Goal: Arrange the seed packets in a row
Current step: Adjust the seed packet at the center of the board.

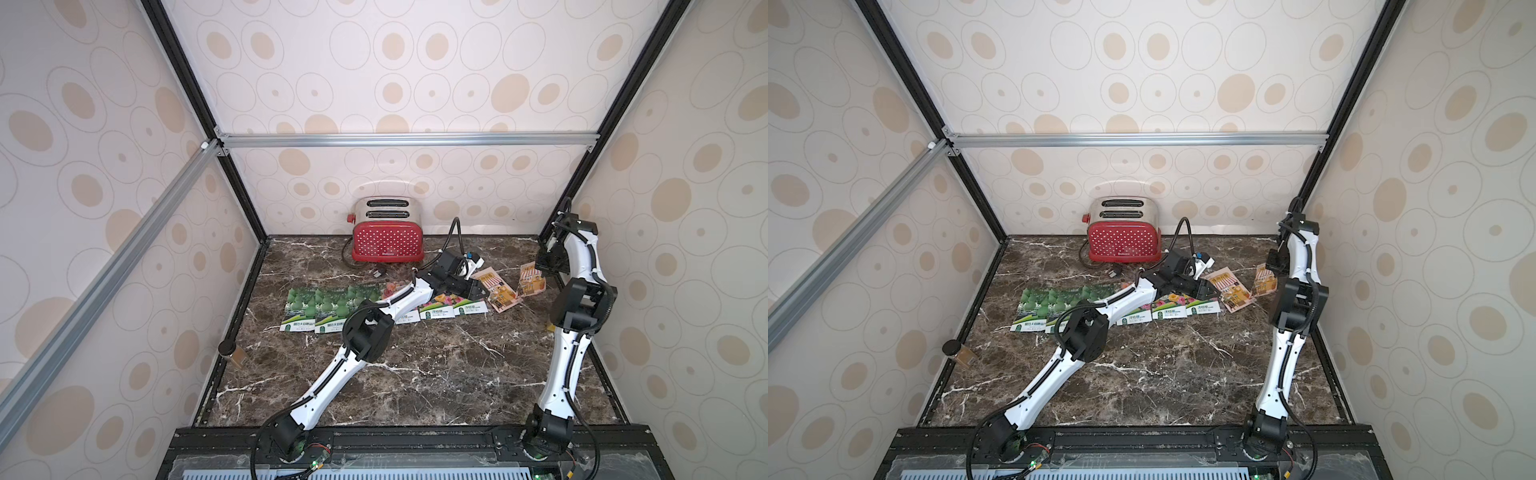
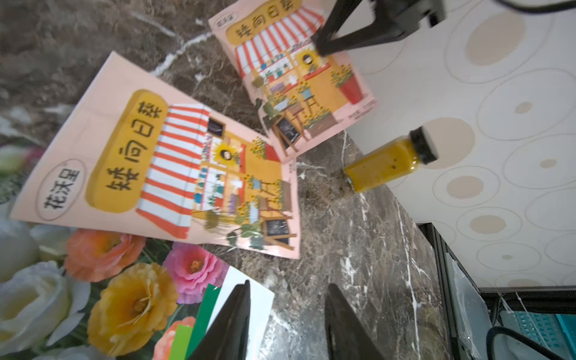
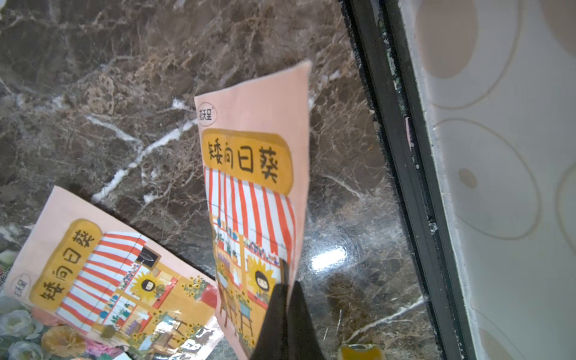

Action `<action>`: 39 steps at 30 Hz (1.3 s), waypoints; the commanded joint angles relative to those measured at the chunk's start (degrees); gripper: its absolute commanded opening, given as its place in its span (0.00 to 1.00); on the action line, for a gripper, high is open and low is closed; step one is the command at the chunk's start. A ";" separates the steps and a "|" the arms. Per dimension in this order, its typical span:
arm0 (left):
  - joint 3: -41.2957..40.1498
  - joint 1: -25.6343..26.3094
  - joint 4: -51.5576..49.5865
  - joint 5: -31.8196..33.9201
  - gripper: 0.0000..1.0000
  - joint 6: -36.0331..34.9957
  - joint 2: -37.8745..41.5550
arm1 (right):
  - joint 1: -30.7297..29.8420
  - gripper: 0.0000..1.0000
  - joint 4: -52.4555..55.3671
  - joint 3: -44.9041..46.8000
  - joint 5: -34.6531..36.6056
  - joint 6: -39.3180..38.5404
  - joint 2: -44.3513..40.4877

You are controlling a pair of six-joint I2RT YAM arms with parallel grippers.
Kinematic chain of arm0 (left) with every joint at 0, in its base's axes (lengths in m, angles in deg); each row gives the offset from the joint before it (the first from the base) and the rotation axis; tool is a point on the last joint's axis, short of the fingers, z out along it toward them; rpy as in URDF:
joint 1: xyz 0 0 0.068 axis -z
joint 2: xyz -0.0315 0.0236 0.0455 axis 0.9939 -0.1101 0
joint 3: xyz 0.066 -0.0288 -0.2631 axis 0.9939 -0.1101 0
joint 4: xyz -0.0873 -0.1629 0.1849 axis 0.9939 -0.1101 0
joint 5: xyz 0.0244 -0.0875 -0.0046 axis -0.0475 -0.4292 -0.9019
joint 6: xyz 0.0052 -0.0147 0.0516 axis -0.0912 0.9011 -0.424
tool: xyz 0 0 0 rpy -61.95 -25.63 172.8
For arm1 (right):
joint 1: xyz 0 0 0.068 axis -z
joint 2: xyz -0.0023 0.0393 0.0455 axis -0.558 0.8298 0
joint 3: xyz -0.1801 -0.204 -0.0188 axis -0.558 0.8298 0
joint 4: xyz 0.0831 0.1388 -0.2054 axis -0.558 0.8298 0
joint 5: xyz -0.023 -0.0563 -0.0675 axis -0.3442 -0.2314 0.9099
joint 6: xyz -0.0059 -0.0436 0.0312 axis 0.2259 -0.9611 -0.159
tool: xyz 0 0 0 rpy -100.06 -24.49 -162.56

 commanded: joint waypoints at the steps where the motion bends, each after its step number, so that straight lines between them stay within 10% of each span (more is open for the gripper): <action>1: 5.29 0.24 3.62 0.95 0.41 1.77 -2.36 | 0.46 0.00 2.11 -0.32 -0.13 -1.58 -1.88; 39: -0.16 0.83 11.87 8.87 0.39 -0.10 1.14 | 1.86 0.00 3.14 0.59 -6.97 -4.77 -3.55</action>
